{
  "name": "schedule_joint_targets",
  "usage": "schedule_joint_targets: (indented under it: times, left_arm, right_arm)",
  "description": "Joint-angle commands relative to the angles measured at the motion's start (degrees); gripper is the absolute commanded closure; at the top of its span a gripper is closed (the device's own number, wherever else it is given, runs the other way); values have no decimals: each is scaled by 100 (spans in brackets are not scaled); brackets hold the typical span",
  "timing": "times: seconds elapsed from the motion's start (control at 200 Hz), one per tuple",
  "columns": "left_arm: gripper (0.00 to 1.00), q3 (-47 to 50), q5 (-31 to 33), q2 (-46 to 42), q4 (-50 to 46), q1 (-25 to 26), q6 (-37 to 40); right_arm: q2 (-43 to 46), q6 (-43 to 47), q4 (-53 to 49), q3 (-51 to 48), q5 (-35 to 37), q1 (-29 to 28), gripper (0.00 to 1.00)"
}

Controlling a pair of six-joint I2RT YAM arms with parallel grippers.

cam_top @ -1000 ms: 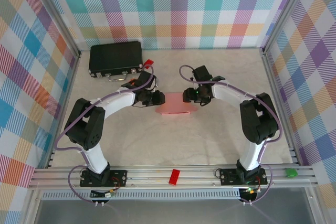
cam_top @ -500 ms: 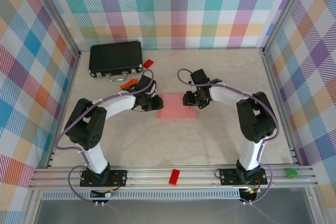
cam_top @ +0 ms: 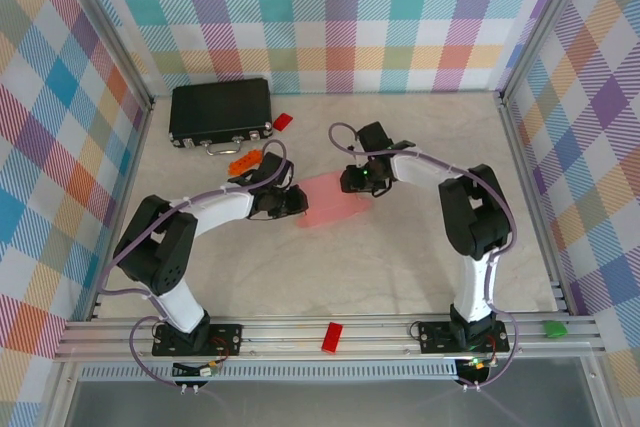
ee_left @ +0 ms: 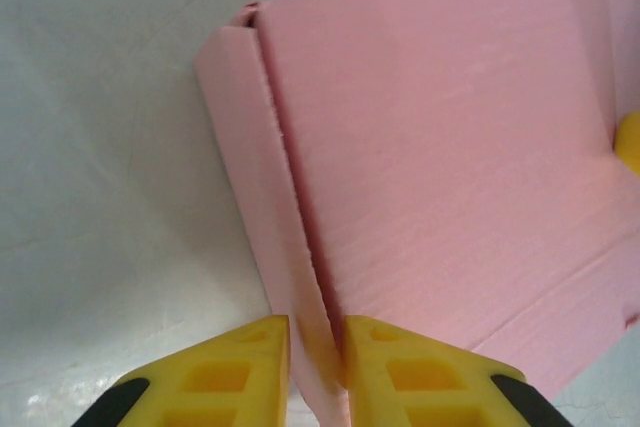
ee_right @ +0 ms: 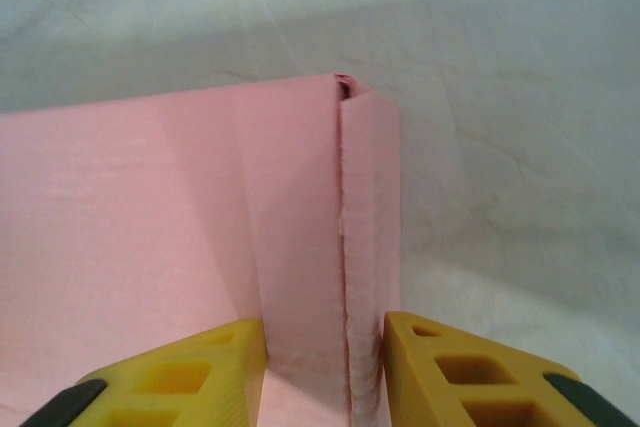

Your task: Fold the paper box

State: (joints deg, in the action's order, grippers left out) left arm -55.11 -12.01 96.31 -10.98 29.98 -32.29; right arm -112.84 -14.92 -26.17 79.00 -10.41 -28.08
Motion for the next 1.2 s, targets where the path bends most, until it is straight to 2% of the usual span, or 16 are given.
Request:
schedule_joint_targets:
  times: [0.0,0.235,0.38,0.45,0.705,0.83,0.97,1.195]
  left_arm:
    - [78,310,-124,-210,105,214,-303]
    - [73,860,-323,-588,481,374,-733]
    - [69,1011,-337,-770,472,411,-796]
    - [64,1008,-211,-940,323,412,-752]
    - [44,473,645,-1463,-774,374,52]
    - [38,106,864,-1349,-1036,146,555]
    - [30,-397,883,-930,-1075,-154,1159]
    - [25,-1167,441,56,-917,-539,2083]
  right_arm:
    - [-463,463,-218,298,-572,-75,64]
    - [-1038,908,-537,1126,-822,-245,63]
    - [-1221,987,-770,1544,-494,-325,62]
    - [-1118,926,-766,1592,-262,-320,62]
    - [-215,684,-748,1481,536,-159,46]
    - [306,431,-743,1120,508,15,43]
    - [929,35,-496,273,241,166,41]
    - [1977,-836,382,-1477,5,188,37]
